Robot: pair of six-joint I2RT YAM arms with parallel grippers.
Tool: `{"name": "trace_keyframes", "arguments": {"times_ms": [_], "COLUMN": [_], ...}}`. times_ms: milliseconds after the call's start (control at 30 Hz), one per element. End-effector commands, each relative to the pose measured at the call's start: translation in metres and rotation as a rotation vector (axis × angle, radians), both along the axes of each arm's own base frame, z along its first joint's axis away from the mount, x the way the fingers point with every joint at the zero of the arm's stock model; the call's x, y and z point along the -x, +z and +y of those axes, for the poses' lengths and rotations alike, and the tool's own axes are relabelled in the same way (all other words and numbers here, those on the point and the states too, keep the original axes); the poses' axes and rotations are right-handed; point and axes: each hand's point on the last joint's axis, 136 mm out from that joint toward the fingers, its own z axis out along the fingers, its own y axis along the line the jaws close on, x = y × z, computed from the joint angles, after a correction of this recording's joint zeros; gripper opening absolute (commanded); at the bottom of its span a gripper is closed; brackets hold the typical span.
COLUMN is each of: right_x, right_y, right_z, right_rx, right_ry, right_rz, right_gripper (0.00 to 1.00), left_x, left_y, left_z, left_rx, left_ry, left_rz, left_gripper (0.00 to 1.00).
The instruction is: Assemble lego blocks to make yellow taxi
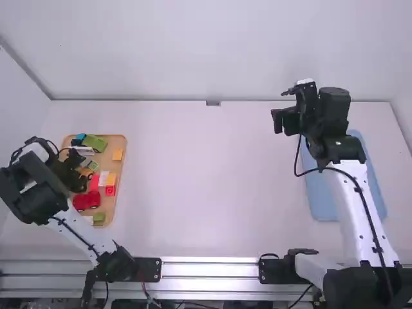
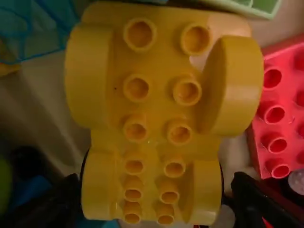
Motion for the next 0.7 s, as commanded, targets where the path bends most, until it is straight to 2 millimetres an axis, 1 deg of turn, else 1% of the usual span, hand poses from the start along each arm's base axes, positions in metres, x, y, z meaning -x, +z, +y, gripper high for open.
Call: {"name": "trace_keyframes", "arguments": {"times_ms": [0, 133, 267, 400, 467, 533, 600, 667], "right_x": [-0.0032, -0.0028, -0.0028, -0.0028, -0.0029, -0.0029, -0.0028, -0.0029], "right_y": [0.0161, 0.0154, 0.0154, 0.0154, 0.0154, 0.0154, 0.0154, 0.0154], "right_z": [0.0027, 0.0026, 0.0026, 0.0026, 0.0025, 0.0026, 0.0025, 0.0025], "right_rx": [-0.009, -0.009, -0.009, -0.008, -0.008, -0.009, -0.008, -0.008], "right_ry": [0.006, 0.006, 0.006, 0.006, 0.006, 0.006, 0.006, 0.006], "right_rz": [-0.033, -0.030, -0.030, -0.030, -0.030, -0.030, -0.030, -0.030], "right_gripper": [0.98, 0.98, 0.98, 0.98, 0.98, 0.98, 0.98, 0.98], "left_x": [0.0066, 0.0070, 0.0083, 0.0078, 0.0065, 0.0050, 0.0041, 0.0016], "left_y": [-0.0081, -0.0082, -0.0100, -0.0134, -0.0134, -0.0124, -0.0117, -0.0103], "left_z": [-0.0023, -0.0033, -0.0044, -0.0031, -0.0021, -0.0015, -0.0010, -0.0005], "left_rx": [0.021, 0.027, 0.028, 0.018, 0.014, 0.013, 0.012, 0.009], "left_ry": [0.011, 0.011, 0.011, 0.032, 0.037, 0.037, 0.036, 0.034], "left_rz": [0.021, 0.021, 0.024, 0.018, 0.012, 0.008, 0.005, -0.001], "left_gripper": [0.83, 0.76, 0.74, 0.76, 0.75, 0.70, 0.69, 0.65]}}
